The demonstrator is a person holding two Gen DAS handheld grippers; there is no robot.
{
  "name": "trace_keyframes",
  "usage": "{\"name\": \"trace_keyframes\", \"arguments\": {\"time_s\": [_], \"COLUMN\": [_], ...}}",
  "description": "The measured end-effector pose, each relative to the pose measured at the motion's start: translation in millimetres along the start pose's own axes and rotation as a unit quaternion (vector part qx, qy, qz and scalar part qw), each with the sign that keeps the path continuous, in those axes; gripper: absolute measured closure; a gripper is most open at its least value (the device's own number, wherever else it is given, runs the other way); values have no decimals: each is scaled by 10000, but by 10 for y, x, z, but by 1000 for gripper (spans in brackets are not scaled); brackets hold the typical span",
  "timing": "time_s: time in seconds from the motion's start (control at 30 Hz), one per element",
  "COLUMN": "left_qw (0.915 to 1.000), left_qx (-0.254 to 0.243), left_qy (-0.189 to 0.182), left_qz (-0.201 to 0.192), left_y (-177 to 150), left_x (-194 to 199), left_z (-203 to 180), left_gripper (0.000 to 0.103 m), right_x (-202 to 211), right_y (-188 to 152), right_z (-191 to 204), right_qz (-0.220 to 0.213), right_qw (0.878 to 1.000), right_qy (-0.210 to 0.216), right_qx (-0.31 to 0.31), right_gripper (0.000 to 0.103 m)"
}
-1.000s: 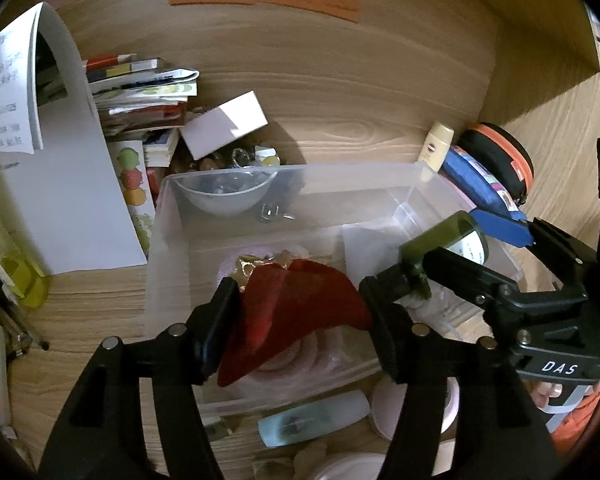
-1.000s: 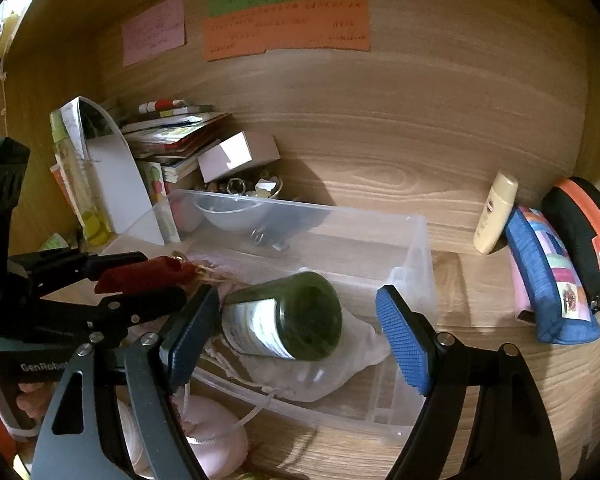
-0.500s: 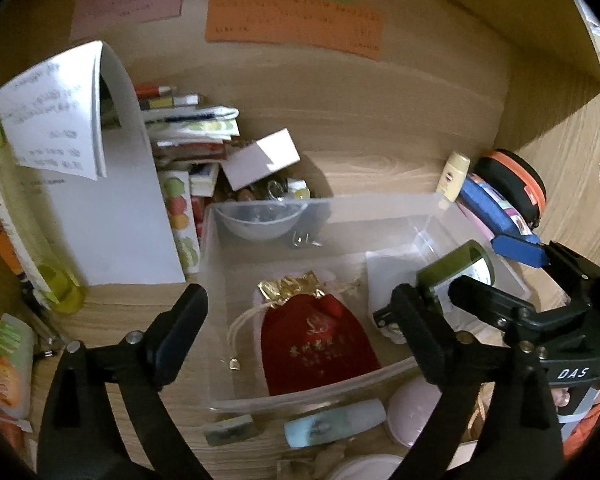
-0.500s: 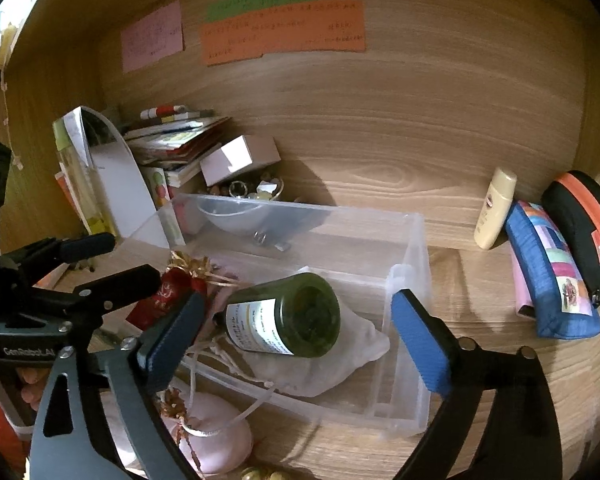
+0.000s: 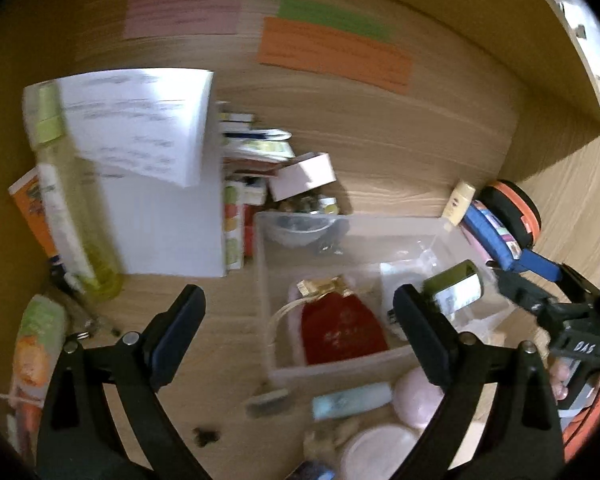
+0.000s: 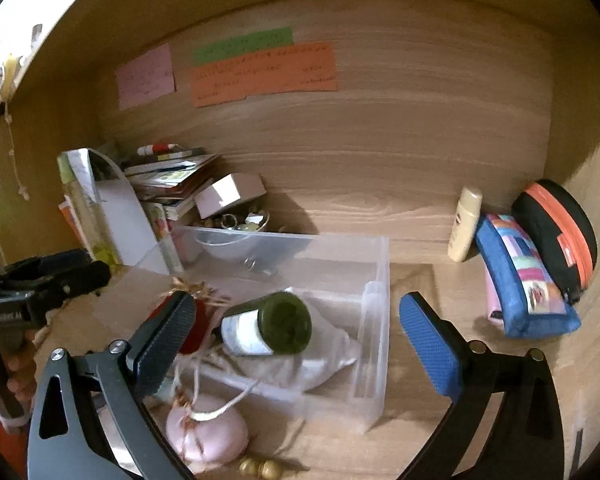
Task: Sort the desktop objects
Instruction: 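Grasp the small grey case with the left gripper while the right gripper grasps the gourd bead charm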
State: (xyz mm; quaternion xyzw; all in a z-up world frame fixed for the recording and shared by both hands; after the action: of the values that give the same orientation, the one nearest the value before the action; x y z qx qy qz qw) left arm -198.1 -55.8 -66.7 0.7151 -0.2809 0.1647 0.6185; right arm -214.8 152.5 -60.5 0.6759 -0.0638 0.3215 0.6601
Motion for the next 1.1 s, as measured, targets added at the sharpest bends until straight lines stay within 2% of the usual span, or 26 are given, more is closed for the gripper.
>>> {"name": "trace_keyframes", "arguments": {"time_s": [0.2, 0.47, 0.6, 0.67, 0.73, 0.93, 1.1], "left_qw": [9999, 9982, 9970, 9960, 9949, 9937, 9923], "left_qx": [123, 17, -4, -132, -290, -413, -427], "left_qy": [116, 386, 338, 368, 419, 298, 332], "left_qz": [19, 449, 694, 800, 872, 995, 1112], "left_y": [-135, -527, -684, -756, -808, -893, -932], "left_x": [190, 111, 44, 1, -44, -160, -274], "left_z": [228, 430, 444, 410, 371, 244, 205], "left_gripper": [7, 7, 7, 7, 7, 7, 7], "right_x": [164, 265, 212, 169, 114, -48, -89], "right_y": [-198, -521, -702, -797, -889, -1087, -1179], "right_z": [-89, -244, -284, -259, -226, -145, -10], "right_qz": [244, 531, 832, 1020, 1211, 1659, 1779], "right_qw": [9994, 9981, 9961, 9947, 9926, 9851, 9820], "right_qy": [43, -216, -258, -132, 3, 443, 617], "right_qx": [-243, -236, -126, -23, 43, -42, 133], "right_gripper": [1, 1, 2, 6, 17, 35, 35]}}
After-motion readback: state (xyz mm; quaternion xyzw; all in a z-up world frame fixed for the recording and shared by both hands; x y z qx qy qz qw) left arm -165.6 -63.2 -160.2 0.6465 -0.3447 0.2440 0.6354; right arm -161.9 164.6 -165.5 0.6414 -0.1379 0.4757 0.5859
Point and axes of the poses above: each gripper's, at about its wrist camera, not at the fingertips, and x roughly against the way its jaws point, z to its left, y to its top, the point moved 8 cm from there along -x, roughly the way its jaws point, and after that the axes turned 1 degree about x, right-handed, at the moved point
